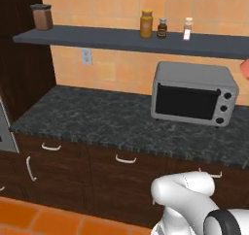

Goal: Gather all objects into one cabinet and sort the glasses and bowls to opposite sides.

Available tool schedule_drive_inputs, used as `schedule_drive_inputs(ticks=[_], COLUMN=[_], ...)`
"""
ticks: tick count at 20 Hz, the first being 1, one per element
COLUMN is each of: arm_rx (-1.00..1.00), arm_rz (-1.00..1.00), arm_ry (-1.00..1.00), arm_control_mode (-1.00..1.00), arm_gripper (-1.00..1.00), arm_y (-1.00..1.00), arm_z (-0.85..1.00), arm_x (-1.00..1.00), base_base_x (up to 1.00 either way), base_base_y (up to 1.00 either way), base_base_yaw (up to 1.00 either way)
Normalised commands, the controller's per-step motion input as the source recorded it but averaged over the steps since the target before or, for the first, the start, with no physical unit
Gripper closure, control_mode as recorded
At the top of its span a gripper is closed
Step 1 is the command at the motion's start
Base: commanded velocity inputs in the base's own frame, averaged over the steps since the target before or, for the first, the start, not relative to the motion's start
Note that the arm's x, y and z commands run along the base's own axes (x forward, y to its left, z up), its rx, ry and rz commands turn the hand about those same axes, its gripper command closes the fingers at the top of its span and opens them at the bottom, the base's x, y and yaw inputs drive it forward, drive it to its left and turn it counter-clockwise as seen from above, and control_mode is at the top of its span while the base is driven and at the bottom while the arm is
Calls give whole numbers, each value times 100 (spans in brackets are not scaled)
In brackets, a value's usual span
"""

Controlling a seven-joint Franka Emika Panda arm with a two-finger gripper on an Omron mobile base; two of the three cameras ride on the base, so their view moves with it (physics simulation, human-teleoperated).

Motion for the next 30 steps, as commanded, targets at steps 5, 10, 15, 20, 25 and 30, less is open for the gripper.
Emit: schedule_drive_inputs(ticks=[5, 10, 15, 20, 25, 30], arm_rx=[0, 0, 0, 0, 0, 0], arm_rz=[0, 0, 0, 0, 0, 0], arm_ry=[0, 0, 0, 0, 0, 0], arm_control_mode=[100, 100, 100, 100, 100, 100], arm_gripper=[100, 100, 100, 100, 100, 100], arm_y=[0, 0, 0, 0, 0, 0], arm_z=[0, 0, 0, 0, 0, 0], arm_x=[0, 0, 0, 0, 0, 0], base_base_x=[1, 6, 4, 0, 0, 0], base_base_y=[0, 3, 10, 14, 16, 20], base_base_yaw=[55, 58, 59, 59, 59, 57])
